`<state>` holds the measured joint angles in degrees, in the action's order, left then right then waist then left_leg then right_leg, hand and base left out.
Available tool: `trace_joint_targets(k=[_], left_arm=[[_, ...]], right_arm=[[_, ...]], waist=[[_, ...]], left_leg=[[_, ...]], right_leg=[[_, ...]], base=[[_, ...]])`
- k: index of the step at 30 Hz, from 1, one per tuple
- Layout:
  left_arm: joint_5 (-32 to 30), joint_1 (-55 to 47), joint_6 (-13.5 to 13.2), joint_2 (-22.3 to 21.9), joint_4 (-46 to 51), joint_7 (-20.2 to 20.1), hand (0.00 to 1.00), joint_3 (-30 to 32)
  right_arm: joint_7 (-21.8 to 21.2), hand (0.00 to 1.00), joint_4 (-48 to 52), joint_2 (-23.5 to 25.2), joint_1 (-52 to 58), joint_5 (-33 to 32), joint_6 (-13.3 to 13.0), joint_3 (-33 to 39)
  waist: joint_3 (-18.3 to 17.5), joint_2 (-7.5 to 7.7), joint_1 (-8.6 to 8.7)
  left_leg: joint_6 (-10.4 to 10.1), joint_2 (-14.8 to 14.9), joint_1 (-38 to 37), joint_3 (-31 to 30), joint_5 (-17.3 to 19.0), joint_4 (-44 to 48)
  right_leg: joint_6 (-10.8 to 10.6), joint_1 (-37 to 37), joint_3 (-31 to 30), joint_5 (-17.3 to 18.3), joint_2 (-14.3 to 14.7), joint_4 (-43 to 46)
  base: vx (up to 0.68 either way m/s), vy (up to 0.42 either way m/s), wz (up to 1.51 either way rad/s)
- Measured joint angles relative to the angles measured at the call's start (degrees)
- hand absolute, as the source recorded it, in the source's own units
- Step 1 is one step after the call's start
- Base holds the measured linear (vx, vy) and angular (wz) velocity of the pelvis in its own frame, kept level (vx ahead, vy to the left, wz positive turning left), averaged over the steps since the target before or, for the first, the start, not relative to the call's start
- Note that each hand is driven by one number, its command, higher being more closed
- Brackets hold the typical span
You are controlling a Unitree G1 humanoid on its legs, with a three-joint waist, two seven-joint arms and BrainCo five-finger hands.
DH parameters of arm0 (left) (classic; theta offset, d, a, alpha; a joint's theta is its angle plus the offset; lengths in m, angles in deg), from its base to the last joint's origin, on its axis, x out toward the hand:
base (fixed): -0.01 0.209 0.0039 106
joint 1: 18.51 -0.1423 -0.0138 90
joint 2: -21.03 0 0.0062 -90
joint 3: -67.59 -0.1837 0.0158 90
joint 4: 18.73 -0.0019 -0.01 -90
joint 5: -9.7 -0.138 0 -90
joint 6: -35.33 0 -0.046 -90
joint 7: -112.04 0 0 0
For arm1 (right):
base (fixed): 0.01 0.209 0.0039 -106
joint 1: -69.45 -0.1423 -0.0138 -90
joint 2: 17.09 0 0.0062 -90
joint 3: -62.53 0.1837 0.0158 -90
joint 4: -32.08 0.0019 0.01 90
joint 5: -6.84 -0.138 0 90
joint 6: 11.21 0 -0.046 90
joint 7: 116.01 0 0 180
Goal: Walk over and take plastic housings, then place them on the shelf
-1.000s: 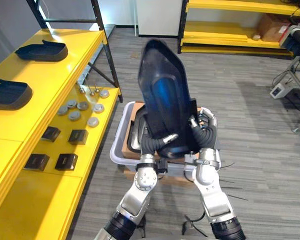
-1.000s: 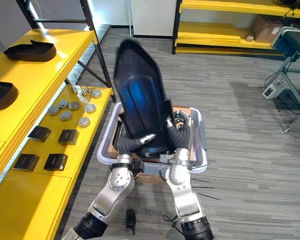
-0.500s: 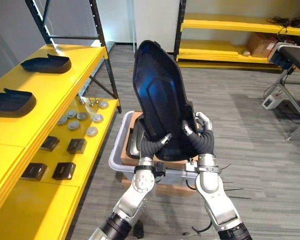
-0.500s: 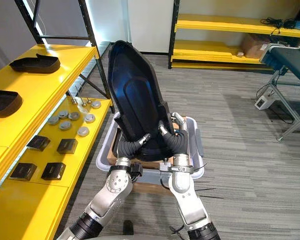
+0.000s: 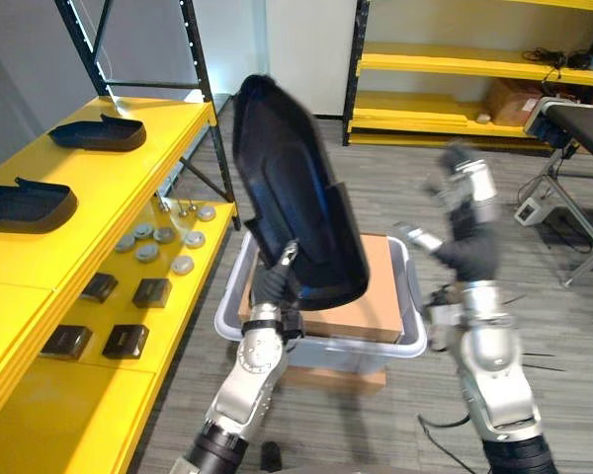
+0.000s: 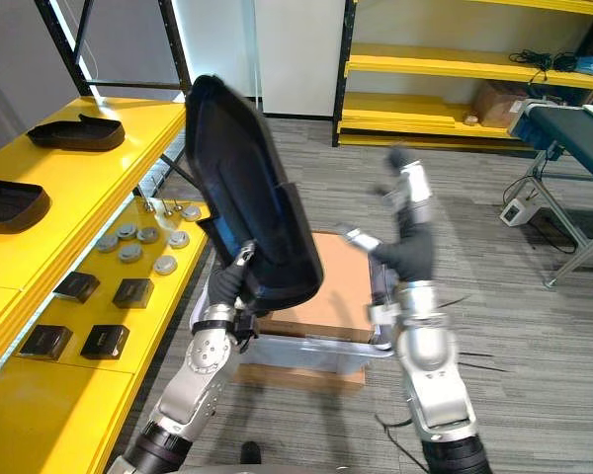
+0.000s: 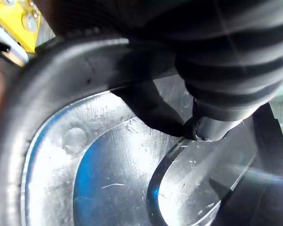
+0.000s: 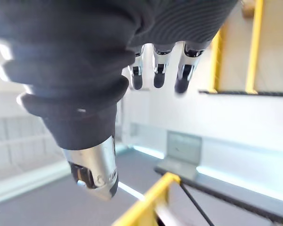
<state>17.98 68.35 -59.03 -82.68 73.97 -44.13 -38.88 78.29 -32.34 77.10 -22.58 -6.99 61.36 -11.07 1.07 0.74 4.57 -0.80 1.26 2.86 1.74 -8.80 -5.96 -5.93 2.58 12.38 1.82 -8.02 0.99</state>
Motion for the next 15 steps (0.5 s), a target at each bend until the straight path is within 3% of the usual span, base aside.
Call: trace_joint_targets(k=[3, 6, 7, 10, 12, 15], left_arm=[[0.0, -3.5, 0.0, -0.2, 0.2, -0.3, 1.00, 2.4], [0.0, -6.3, 0.0, -1.2, 2.2, -0.9, 1.00, 4.8], [0.0, -7.9, -0.1, -1.5, 3.7, -1.5, 1.00, 5.8], [0.0, -9.5, -0.9, -1.3, 4.6, -2.2, 1.00, 6.6], [0.0, -9.9, -1.3, -0.9, 4.6, -4.1, 1.00, 8.0], [0.0, -10.0, -1.4, -0.9, 4.7, -6.4, 1.00, 8.4]], right_arm=[[3.3, 0.00, -6.8, 2.2, 2.3, -4.3, -2.4, 8.0], [4.8, 0.00, -21.4, 3.0, 8.3, -6.5, -1.5, 11.8], [4.5, 0.00, -31.5, 3.5, 11.2, -7.2, 0.5, 12.8], [3.2, 0.00, -48.4, 3.8, 14.3, -8.6, 4.3, 12.7], [-1.1, 0.00, -61.1, 4.5, 16.7, -8.0, 7.7, 11.8], [-5.3, 0.00, -71.7, 6.9, 18.3, -5.8, 9.8, 11.2]], waist=[[-0.1, 0.08, 0.89], [-0.3, 0.07, 0.97], [-0.3, -0.01, 0.96], [-0.5, -0.59, 0.86], [-0.4, -1.62, 0.89], [0.1, -1.80, 0.95]], left_leg=[[0.0, -0.1, 0.6, 0.0, 0.0, 0.0], [0.0, -0.1, 1.2, 0.0, 0.0, 0.0], [0.0, -0.1, 1.3, 0.0, 0.0, 0.0], [0.0, -0.1, 1.4, -0.1, 0.0, 0.0], [0.0, -0.1, 1.4, -0.3, 0.0, 0.0], [0.0, -0.3, 0.6, -1.7, 0.0, 0.0]], right_leg=[[0.0, -0.3, 0.1, 0.0, 0.0, -0.2], [0.4, -1.0, 0.1, -0.3, 0.0, -0.2], [0.5, -0.9, 0.1, -0.3, 0.0, -0.2], [0.4, -0.8, 0.1, -0.2, 0.0, -0.2], [0.4, -0.6, 0.5, -0.1, 0.0, -0.1], [0.6, 0.7, 1.9, 0.7, 0.0, 0.0]], base=[[0.00, 0.000, 0.04], [0.03, -0.009, 0.00], [0.05, -0.019, 0.01], [0.05, -0.025, 0.00], [0.04, -0.020, 0.04], [0.02, -0.021, 0.17]])
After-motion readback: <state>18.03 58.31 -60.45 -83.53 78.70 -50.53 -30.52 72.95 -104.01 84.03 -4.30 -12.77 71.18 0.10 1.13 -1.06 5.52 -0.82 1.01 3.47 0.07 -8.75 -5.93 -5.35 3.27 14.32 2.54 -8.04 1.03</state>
